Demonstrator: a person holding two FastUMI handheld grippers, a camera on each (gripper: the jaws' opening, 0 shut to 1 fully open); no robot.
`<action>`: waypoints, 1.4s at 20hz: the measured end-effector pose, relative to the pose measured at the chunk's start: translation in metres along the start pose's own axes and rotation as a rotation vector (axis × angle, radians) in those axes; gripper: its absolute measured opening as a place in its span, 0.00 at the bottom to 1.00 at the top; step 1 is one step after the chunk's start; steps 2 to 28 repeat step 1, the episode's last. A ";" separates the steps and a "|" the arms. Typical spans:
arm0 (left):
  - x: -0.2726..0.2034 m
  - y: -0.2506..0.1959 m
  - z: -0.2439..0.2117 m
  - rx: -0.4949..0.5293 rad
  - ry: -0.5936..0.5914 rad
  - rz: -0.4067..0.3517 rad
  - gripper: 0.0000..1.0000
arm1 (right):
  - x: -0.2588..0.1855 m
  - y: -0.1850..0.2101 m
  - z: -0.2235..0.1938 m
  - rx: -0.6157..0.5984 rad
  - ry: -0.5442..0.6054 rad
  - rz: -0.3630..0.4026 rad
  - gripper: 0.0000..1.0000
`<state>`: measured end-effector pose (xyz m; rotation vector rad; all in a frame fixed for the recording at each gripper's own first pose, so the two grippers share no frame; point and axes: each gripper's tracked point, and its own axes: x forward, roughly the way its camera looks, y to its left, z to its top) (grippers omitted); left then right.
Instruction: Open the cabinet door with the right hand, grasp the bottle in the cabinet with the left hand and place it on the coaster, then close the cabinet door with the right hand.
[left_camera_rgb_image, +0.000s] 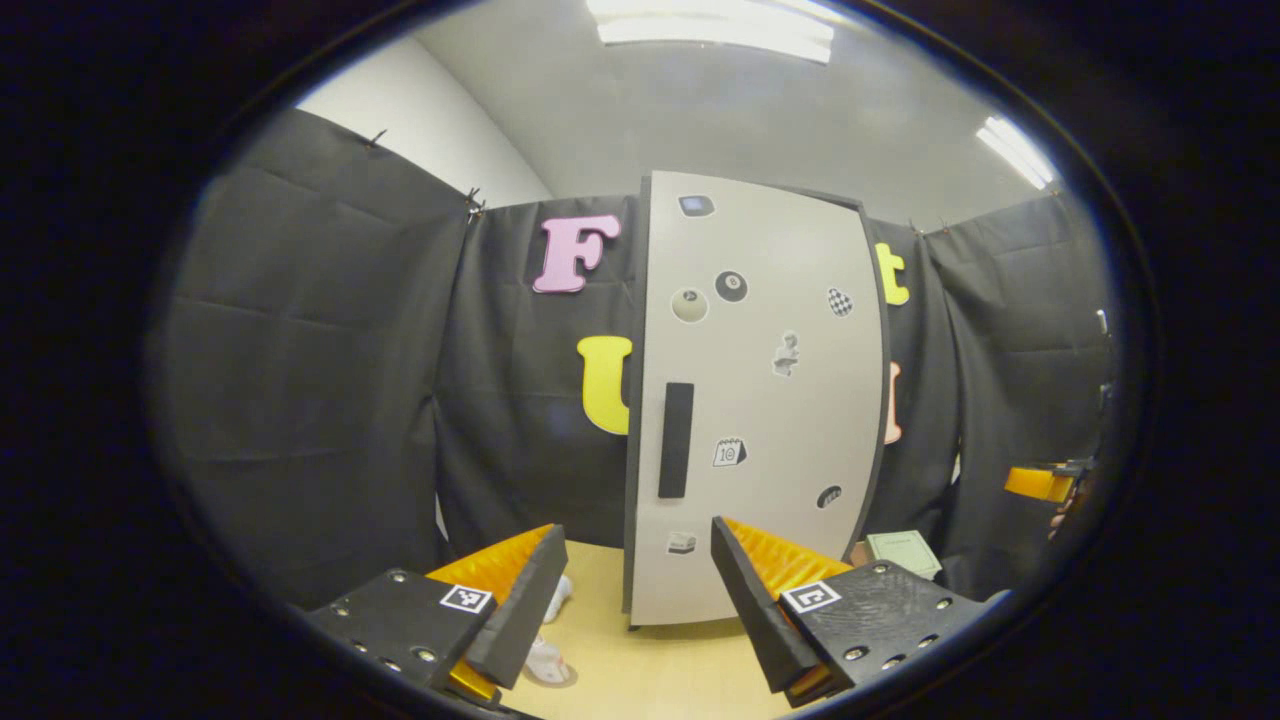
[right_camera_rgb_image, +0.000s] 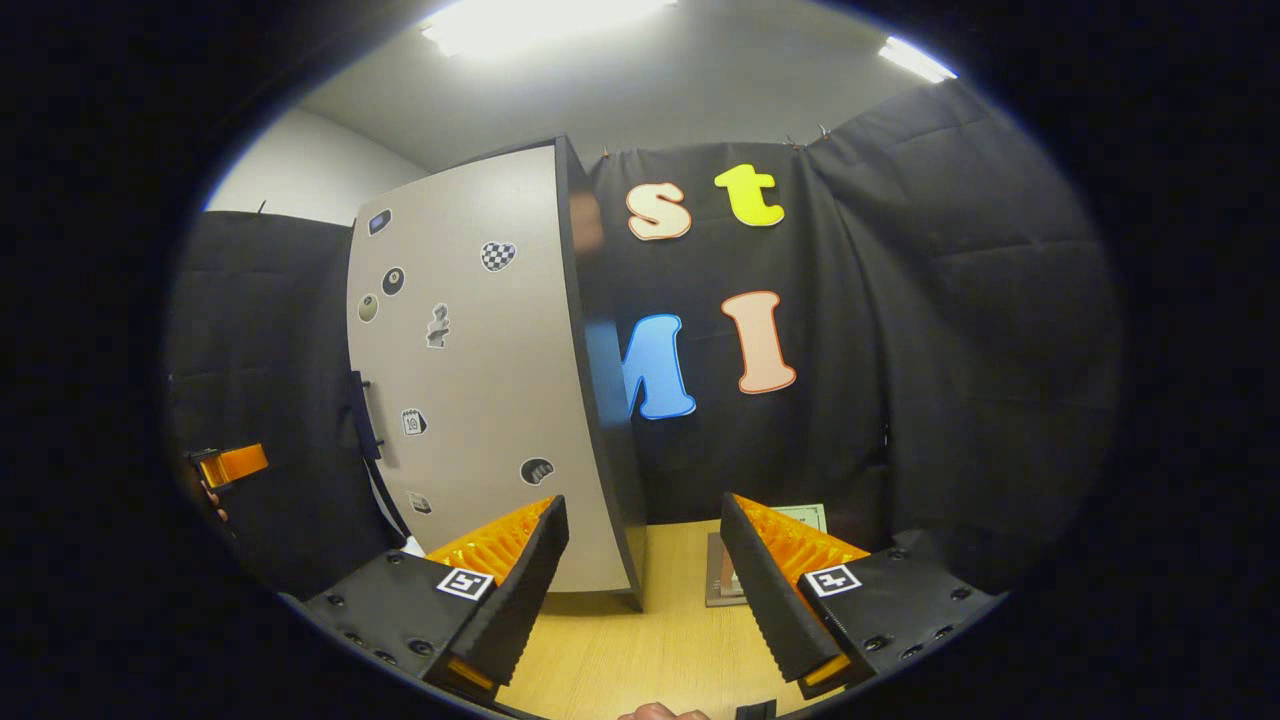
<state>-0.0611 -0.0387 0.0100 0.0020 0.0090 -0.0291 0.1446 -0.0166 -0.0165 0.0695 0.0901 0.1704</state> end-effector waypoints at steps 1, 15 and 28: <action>0.001 0.006 0.003 0.015 -0.005 0.025 0.89 | 0.003 0.001 -0.003 0.001 0.013 -0.005 0.97; 0.001 0.006 0.003 0.015 -0.005 0.025 0.89 | 0.003 0.001 -0.003 0.001 0.013 -0.005 0.97; 0.001 0.006 0.003 0.015 -0.005 0.025 0.89 | 0.003 0.001 -0.003 0.001 0.013 -0.005 0.97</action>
